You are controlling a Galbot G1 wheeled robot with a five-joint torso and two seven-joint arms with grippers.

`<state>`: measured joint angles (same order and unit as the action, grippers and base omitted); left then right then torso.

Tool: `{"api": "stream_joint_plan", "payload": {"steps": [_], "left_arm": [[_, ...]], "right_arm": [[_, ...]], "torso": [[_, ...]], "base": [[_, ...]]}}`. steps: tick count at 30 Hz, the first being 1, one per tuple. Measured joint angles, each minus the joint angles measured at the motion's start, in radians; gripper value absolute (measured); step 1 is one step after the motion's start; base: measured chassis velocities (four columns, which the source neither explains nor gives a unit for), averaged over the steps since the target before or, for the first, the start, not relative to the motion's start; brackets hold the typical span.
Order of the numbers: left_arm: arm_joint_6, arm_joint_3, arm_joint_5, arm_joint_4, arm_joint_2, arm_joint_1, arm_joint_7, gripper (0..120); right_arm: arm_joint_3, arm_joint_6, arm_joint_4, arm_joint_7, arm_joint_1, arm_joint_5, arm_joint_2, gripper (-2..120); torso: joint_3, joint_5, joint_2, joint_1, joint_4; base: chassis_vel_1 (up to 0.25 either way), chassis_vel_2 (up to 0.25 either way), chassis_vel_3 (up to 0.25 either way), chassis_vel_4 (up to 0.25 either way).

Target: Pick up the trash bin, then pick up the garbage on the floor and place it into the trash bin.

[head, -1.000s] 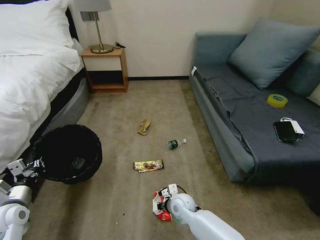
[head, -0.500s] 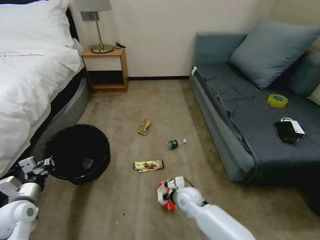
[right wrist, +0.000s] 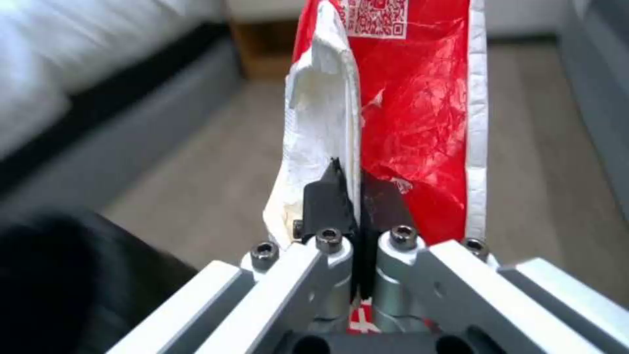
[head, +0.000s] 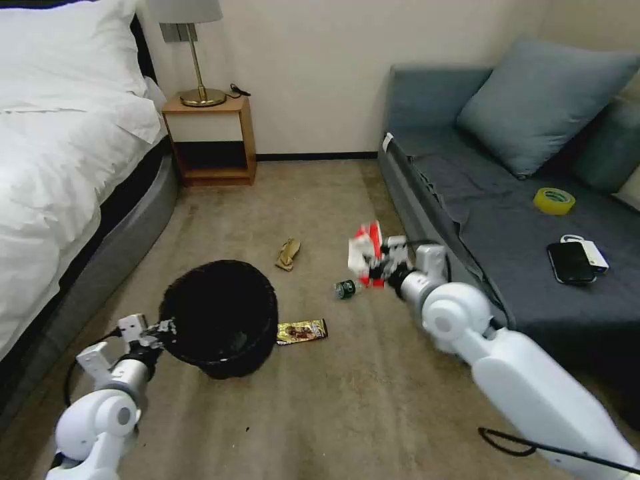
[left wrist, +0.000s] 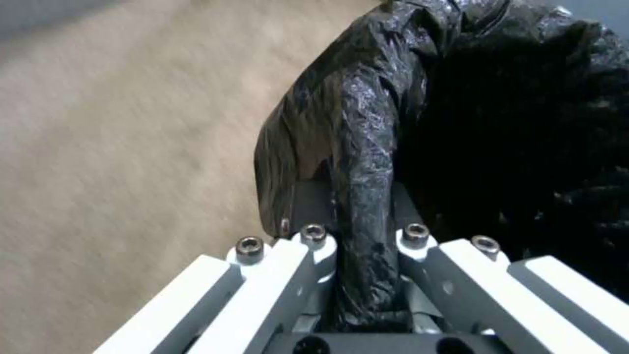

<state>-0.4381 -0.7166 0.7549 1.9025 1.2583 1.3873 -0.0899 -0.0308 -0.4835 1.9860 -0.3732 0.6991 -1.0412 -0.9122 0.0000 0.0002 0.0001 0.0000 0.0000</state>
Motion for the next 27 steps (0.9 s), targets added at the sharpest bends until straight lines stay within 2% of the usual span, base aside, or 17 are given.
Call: {"api": "stream_joint_plan", "payload": {"steps": [1,2,6,7,11,18,27], "left_arm": [[-0.014,0.021,0.001,-0.001,0.003,-0.008,-0.01,4],[-0.014,0.021,0.001,-0.001,0.003,-0.008,-0.01,4],[-0.058,0.094,0.016,-0.016,0.003,-0.043,-0.024,4],[-0.058,0.094,0.016,-0.016,0.003,-0.043,-0.024,4],[-0.093,0.143,0.025,-0.022,0.0,-0.073,-0.023,4],[-0.117,0.166,0.033,0.0,0.0,-0.079,-0.017,4],[-0.127,0.15,0.063,0.023,-0.008,-0.059,0.007,4]], "right_arm": [[-0.002,0.017,0.028,0.011,-0.004,-0.005,0.002,0],[-0.002,0.017,0.028,0.011,-0.004,-0.005,0.002,0],[-0.034,0.068,0.105,0.075,-0.007,-0.018,0.004,0],[-0.034,0.068,0.105,0.075,-0.007,-0.018,0.004,0],[-0.103,0.1,0.142,0.132,0.02,-0.003,-0.004,0],[-0.182,0.105,0.108,0.193,0.093,0.091,-0.059,0],[-0.225,0.099,0.028,0.229,0.157,0.19,-0.114,0]], "torso": [[0.0,0.0,0.0,0.0,0.0001],[0.0,0.0,0.0,0.0,0.0001],[0.0,0.0,0.0,0.0,0.0001],[0.0,0.0,0.0,0.0,0.0001],[0.0,0.0001,0.0,0.0,0.0],[0.0,-0.0003,0.0,0.0,0.0],[0.0,-0.0003,0.0,0.0,0.0001]], "base": [[0.0,0.0,0.0,0.0],[0.0,0.0,0.0,0.0],[0.0,0.0,0.0,0.0],[0.0,0.0,0.0,0.0],[0.0,0.0,0.0,0.0],[0.0,0.0,0.0,0.0],[0.0,0.0,0.0,0.0]]}}
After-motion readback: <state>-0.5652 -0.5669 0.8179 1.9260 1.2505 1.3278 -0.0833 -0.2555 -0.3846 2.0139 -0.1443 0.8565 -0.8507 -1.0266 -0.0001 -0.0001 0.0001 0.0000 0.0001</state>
